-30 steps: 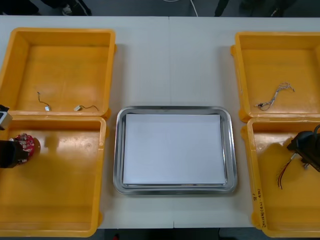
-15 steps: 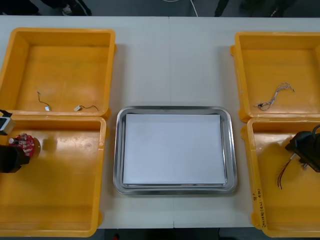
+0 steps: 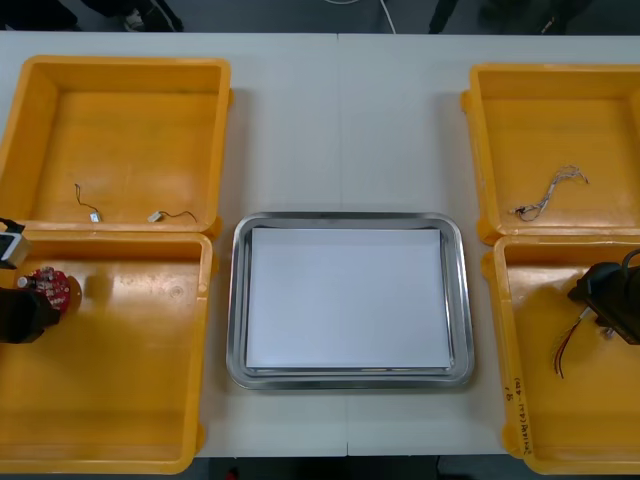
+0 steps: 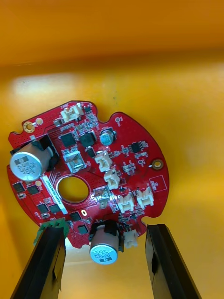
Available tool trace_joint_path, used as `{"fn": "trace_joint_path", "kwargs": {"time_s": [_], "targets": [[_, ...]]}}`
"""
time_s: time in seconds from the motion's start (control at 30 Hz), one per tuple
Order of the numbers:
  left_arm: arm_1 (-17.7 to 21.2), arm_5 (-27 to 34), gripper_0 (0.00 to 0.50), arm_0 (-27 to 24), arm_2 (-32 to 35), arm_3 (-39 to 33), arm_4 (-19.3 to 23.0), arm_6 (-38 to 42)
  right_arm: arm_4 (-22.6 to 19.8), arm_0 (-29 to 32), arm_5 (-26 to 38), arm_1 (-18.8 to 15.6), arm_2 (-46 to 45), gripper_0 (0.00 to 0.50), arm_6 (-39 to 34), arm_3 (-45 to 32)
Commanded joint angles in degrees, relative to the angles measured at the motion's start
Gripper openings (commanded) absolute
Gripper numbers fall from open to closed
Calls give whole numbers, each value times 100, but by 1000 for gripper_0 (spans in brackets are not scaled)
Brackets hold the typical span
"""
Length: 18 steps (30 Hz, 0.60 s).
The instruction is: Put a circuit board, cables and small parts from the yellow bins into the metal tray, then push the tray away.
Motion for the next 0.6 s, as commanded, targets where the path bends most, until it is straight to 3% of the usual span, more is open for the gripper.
{"fn": "trace_joint_path", "kwargs": {"time_s": [0.03, 0.17, 0.2, 0.23, 0.27, 0.33, 0.37, 0.6], "targets": [[218, -72, 500, 157, -103, 53, 0, -203, -17, 101, -51, 248, 86, 500, -335, -29], [218, -72, 500, 166, -94, 45, 27, -220, -17, 101, -51, 257, 86, 486, -335, -29], [218, -63, 479, 157, -103, 45, 27, -229, -17, 101, -51, 257, 86, 271, -344, -29], [218, -63, 377, 157, -103, 45, 35, -229, -26, 101, -51, 257, 86, 74, -344, -29], [218, -63, 305, 157, -103, 45, 35, -238, -17, 101, -51, 266, 86, 10, -344, -29], [218, -45, 60, 157, -103, 45, 53, -247, -17, 110, -51, 266, 86, 0, -344, -29], [218, -45, 6, 157, -94, 45, 62, -255, -17, 110, -51, 266, 86, 0, -344, -29], [253, -45, 0, 157, -103, 45, 132, -264, -17, 119, -60, 257, 86, 0, -335, -29]]}}
